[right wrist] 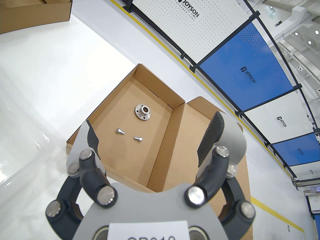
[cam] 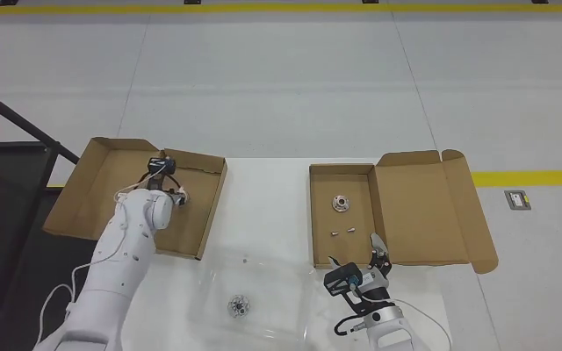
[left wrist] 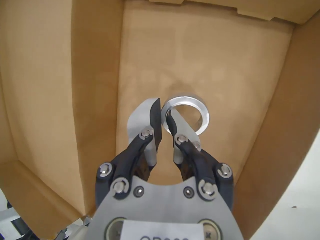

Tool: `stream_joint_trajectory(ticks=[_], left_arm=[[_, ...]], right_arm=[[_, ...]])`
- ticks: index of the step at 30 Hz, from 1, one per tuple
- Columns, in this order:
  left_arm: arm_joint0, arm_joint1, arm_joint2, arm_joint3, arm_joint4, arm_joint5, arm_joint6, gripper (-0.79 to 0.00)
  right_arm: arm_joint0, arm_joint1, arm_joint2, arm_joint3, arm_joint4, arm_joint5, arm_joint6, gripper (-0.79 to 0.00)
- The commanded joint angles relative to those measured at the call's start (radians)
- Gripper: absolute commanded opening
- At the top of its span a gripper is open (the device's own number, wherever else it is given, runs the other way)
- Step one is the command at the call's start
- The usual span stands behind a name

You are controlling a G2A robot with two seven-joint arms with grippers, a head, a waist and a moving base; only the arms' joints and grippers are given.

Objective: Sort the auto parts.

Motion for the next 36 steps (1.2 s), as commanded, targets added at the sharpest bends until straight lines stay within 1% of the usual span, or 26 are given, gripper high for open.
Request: stream_joint_trajectory(ticks=[1, 2, 3, 4, 5, 7, 9, 12, 13, 14, 15, 17, 19, 21, 26, 27, 29, 32, 36], left_arm=[[-0.022, -0.011, 0.019, 0.051, -0.004, 0.0, 0.018, -0.785], [-0.032, -0.015, 0.025, 0.068, -0.006, 0.0, 0.025, -0.785], [-0.04, -0.019, 0.029, 0.083, -0.009, 0.0, 0.032, -0.699], [-0.047, -0.022, 0.031, 0.095, -0.011, 0.0, 0.037, -0.566], [-0.054, -0.024, 0.032, 0.105, -0.013, 0.0, 0.043, -0.468], [-0.064, -0.026, 0.032, 0.117, -0.013, -0.001, 0.05, -0.4], [-0.071, -0.025, 0.028, 0.119, -0.015, -0.003, 0.057, -0.308], [-0.069, -0.02, 0.009, 0.092, -0.029, -0.008, 0.071, -0.215], [-0.063, -0.017, 0.001, 0.074, -0.034, -0.012, 0.073, -0.145], [-0.056, -0.013, -0.006, 0.051, -0.032, -0.013, 0.07, -0.028], [-0.045, -0.009, -0.012, 0.018, -0.031, -0.018, 0.069, -0.015], [-0.009, 0.0, -0.03, -0.073, -0.03, -0.03, 0.063, -0.022], [0.045, 0.012, -0.058, -0.206, -0.054, -0.073, 0.028, -0.018], [0.117, 0.029, -0.091, -0.374, -0.046, -0.103, -0.021, -0.025], [0.373, 0.063, -0.166, -0.859, -0.037, -0.174, -0.169, -0.025], [0.422, 0.068, -0.178, -0.939, -0.036, -0.191, -0.191, -0.028], [0.507, 0.077, -0.193, -1.074, -0.045, -0.245, -0.233, -0.009], [0.609, 0.088, -0.209, -1.221, -0.068, -0.325, -0.286, 0.0], [0.698, 0.103, -0.207, -1.339, -0.111, -0.476, -0.405, 0.0]], right_arm=[[0.0, 0.0, 0.0, 0.0, 0.0, 0.0, 0.0, 0.0], [0.0, 0.0, 0.0, 0.0, 0.0, 0.0, 0.0, 0.0], [0.0, 0.0, 0.0, 0.0, 0.0, 0.0, 0.0, 0.0], [0.0, 0.0, 0.0, 0.0, 0.0, 0.0, 0.0, 0.0], [0.0, 0.0, 0.0, 0.0, 0.0, 0.0, 0.0, 0.0], [0.0, 0.0, 0.0, 0.0, 0.0, 0.0, 0.0, 0.0], [0.0, 0.0, 0.0, 0.0, 0.0, 0.0, 0.0, 0.0], [0.0, 0.0, 0.0, 0.0, 0.0, 0.0, 0.0, 0.0], [0.0, 0.0, 0.0, 0.0, 0.0, 0.0, 0.0, 0.0], [0.0, 0.0, 0.0, 0.0, 0.0, 0.0, 0.0, 0.0], [0.0, 0.0, 0.0, 0.0, 0.0, 0.0, 0.0, 0.0], [0.0, 0.0, 0.0, 0.0, 0.0, 0.0, 0.0, 0.0], [0.0, 0.0, 0.0, 0.0, 0.0, 0.0, 0.0, 0.0], [0.0, 0.0, 0.0, 0.0, 0.0, 0.0, 0.0, 0.0], [0.0, 0.0, 0.0, 0.0, 0.0, 0.0, 0.0, 0.0], [0.0, 0.0, 0.0, 0.0, 0.0, 0.0, 0.0, 0.0], [0.0, 0.0, 0.0, 0.0, 0.0, 0.0, 0.0, 0.0], [0.0, 0.0, 0.0, 0.0, 0.0, 0.0, 0.0, 0.0], [0.0, 0.0, 0.0, 0.0, 0.0, 0.0, 0.0, 0.0]])
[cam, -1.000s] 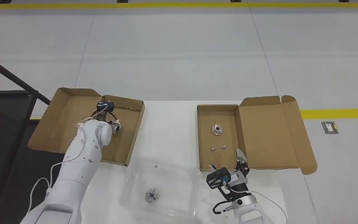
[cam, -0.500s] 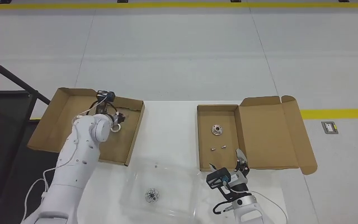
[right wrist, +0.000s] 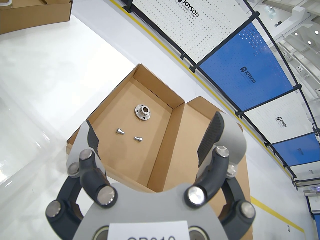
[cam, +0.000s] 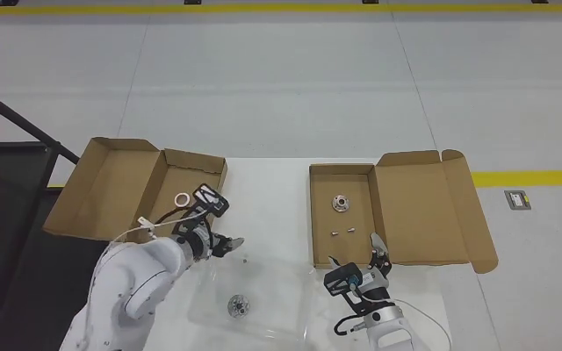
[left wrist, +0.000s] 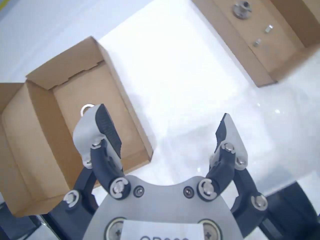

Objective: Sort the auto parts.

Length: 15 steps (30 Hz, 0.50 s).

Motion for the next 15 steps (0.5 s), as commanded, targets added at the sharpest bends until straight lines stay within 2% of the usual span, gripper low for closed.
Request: stream_joint_trajectory(ticks=[1, 2, 4, 15], left_arm=[[0.047, 0.01, 0.019, -0.057, 0.003, -0.125, -0.075, 0.0], [0.067, 0.015, 0.028, -0.067, -0.006, -0.177, -0.108, 0.0], [0.096, 0.025, 0.048, -0.078, -0.008, -0.207, -0.119, 0.0], [0.1, 0.025, 0.051, -0.072, -0.01, -0.205, -0.115, 0.0]], right_arm=[[0.0, 0.0, 0.0, 0.0, 0.0, 0.0, 0.0, 0.0], [0.0, 0.0, 0.0, 0.0, 0.0, 0.0, 0.0, 0.0], [0.0, 0.0, 0.0, 0.0, 0.0, 0.0, 0.0, 0.0], [0.0, 0.0, 0.0, 0.0, 0.0, 0.0, 0.0, 0.0]])
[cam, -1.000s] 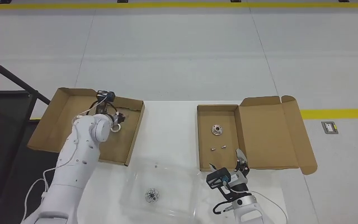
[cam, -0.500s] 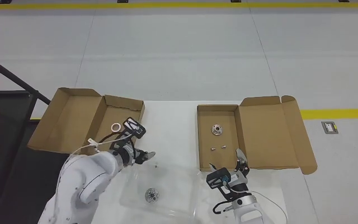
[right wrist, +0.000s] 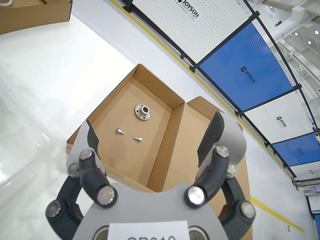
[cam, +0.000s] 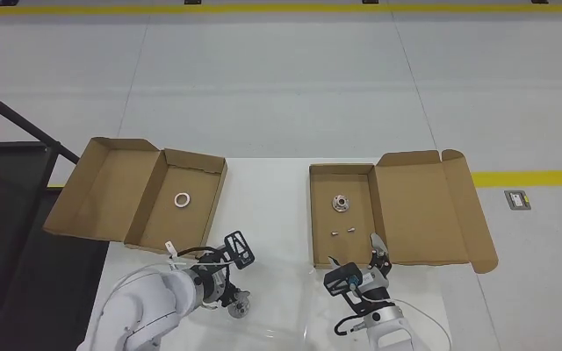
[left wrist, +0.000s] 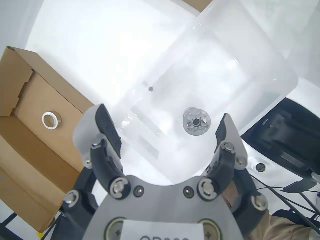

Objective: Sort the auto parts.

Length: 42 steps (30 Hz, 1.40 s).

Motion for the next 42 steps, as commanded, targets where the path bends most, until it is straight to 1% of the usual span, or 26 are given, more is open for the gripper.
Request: stream_joint_trajectory(ticks=[1, 5, 8, 10, 12, 13, 15, 17, 21, 27, 31, 36, 37, 39, 42], left_arm=[[0.011, 0.0, 0.009, 0.014, 0.0, 0.007, 0.011, 0.0], [0.058, 0.004, 0.057, -0.008, 0.056, 0.0, 0.018, 0.0], [0.11, 0.008, 0.071, -0.044, 0.103, 0.026, 0.008, 0.0], [0.136, 0.009, 0.083, -0.054, 0.138, 0.06, 0.0, 0.0], [0.15, 0.007, 0.097, -0.051, 0.165, 0.118, 0.017, 0.0], [0.155, 0.005, 0.109, -0.031, 0.174, 0.15, 0.022, 0.0], [0.147, 0.0, 0.13, -0.004, 0.222, 0.227, 0.049, 0.0], [0.14, -0.005, 0.158, 0.024, 0.224, 0.256, 0.069, 0.0], [0.126, -0.013, 0.181, 0.065, 0.213, 0.329, 0.075, 0.0], [0.101, -0.021, 0.193, 0.117, 0.183, 0.397, 0.04, 0.0], [0.089, -0.026, 0.208, 0.145, 0.21, 0.447, 0.031, 0.0], [0.061, -0.035, 0.237, 0.188, 0.201, 0.47, 0.01, 0.0], [0.056, -0.036, 0.244, 0.198, 0.204, 0.475, 0.002, -0.015], [0.043, -0.04, 0.259, 0.212, 0.209, 0.485, -0.006, -0.022], [0.028, -0.045, 0.273, 0.23, 0.209, 0.5, -0.029, -0.083]], right_arm=[[0.0, 0.0, 0.0, 0.0, 0.0, 0.0, 0.0, 0.0], [0.0, 0.0, 0.0, 0.0, 0.0, 0.0, 0.0, 0.0], [0.0, 0.0, 0.0, 0.0, 0.0, 0.0, 0.0, 0.0], [0.0, 0.0, 0.0, 0.0, 0.0, 0.0, 0.0, 0.0], [0.0, 0.0, 0.0, 0.0, 0.0, 0.0, 0.0, 0.0], [0.0, 0.0, 0.0, 0.0, 0.0, 0.0, 0.0, 0.0], [0.0, 0.0, 0.0, 0.0, 0.0, 0.0, 0.0, 0.0], [0.0, 0.0, 0.0, 0.0, 0.0, 0.0, 0.0, 0.0], [0.0, 0.0, 0.0, 0.0, 0.0, 0.0, 0.0, 0.0], [0.0, 0.0, 0.0, 0.0, 0.0, 0.0, 0.0, 0.0], [0.0, 0.0, 0.0, 0.0, 0.0, 0.0, 0.0, 0.0], [0.0, 0.0, 0.0, 0.0, 0.0, 0.0, 0.0, 0.0], [0.0, 0.0, 0.0, 0.0, 0.0, 0.0, 0.0, 0.0], [0.0, 0.0, 0.0, 0.0, 0.0, 0.0, 0.0, 0.0], [0.0, 0.0, 0.0, 0.0, 0.0, 0.0, 0.0, 0.0]])
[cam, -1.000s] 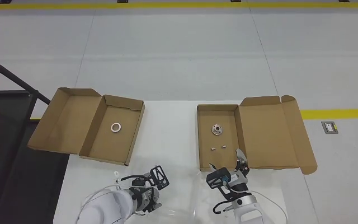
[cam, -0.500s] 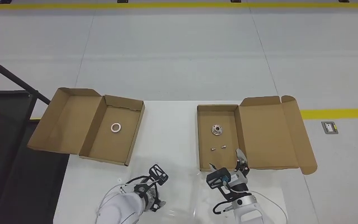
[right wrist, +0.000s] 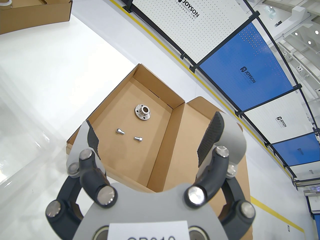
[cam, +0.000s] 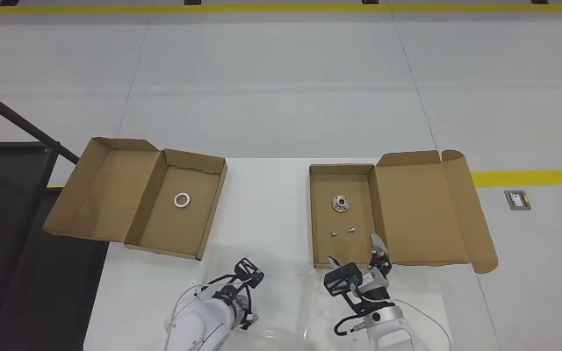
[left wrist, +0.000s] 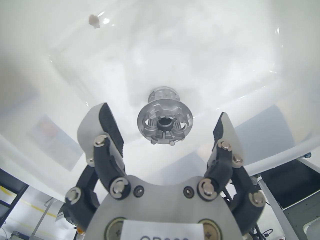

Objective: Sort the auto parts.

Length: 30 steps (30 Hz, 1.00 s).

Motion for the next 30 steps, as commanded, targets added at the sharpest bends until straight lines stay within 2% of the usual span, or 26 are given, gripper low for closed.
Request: stream_joint_trajectory(ticks=[1, 5, 6, 7, 9, 10, 13, 19, 26, 30], left_arm=[[-0.01, -0.003, 0.01, 0.011, 0.0, 0.01, -0.019, -0.099], [-0.024, -0.009, 0.023, 0.03, 0.016, 0.037, -0.051, -0.228], [-0.026, -0.01, 0.027, 0.033, 0.021, 0.043, -0.057, -0.314], [-0.027, -0.011, 0.029, 0.035, 0.022, 0.048, -0.059, -0.453], [-0.03, -0.013, 0.029, 0.036, 0.022, 0.056, -0.06, -0.631], [-0.03, -0.013, 0.027, 0.034, 0.023, 0.06, -0.061, -0.785], [-0.024, -0.013, 0.018, 0.012, 0.025, 0.06, -0.059, -0.785], [0.042, -0.001, -0.054, -0.139, 0.017, 0.047, -0.046, -0.785], [0.137, 0.021, -0.236, -0.363, -0.07, -0.013, -0.004, -0.785], [0.168, 0.027, -0.339, -0.442, -0.144, -0.019, 0.033, -0.785]], right_arm=[[0.0, 0.0, 0.0, 0.0, 0.0, 0.0, 0.0, 0.0], [0.0, 0.0, 0.0, 0.0, 0.0, 0.0, 0.0, 0.0], [0.0, 0.0, 0.0, 0.0, 0.0, 0.0, 0.0, 0.0], [0.0, 0.0, 0.0, 0.0, 0.0, 0.0, 0.0, 0.0], [0.0, 0.0, 0.0, 0.0, 0.0, 0.0, 0.0, 0.0], [0.0, 0.0, 0.0, 0.0, 0.0, 0.0, 0.0, 0.0], [0.0, 0.0, 0.0, 0.0, 0.0, 0.0, 0.0, 0.0], [0.0, 0.0, 0.0, 0.0, 0.0, 0.0, 0.0, 0.0], [0.0, 0.0, 0.0, 0.0, 0.0, 0.0, 0.0, 0.0], [0.0, 0.0, 0.0, 0.0, 0.0, 0.0, 0.0, 0.0]])
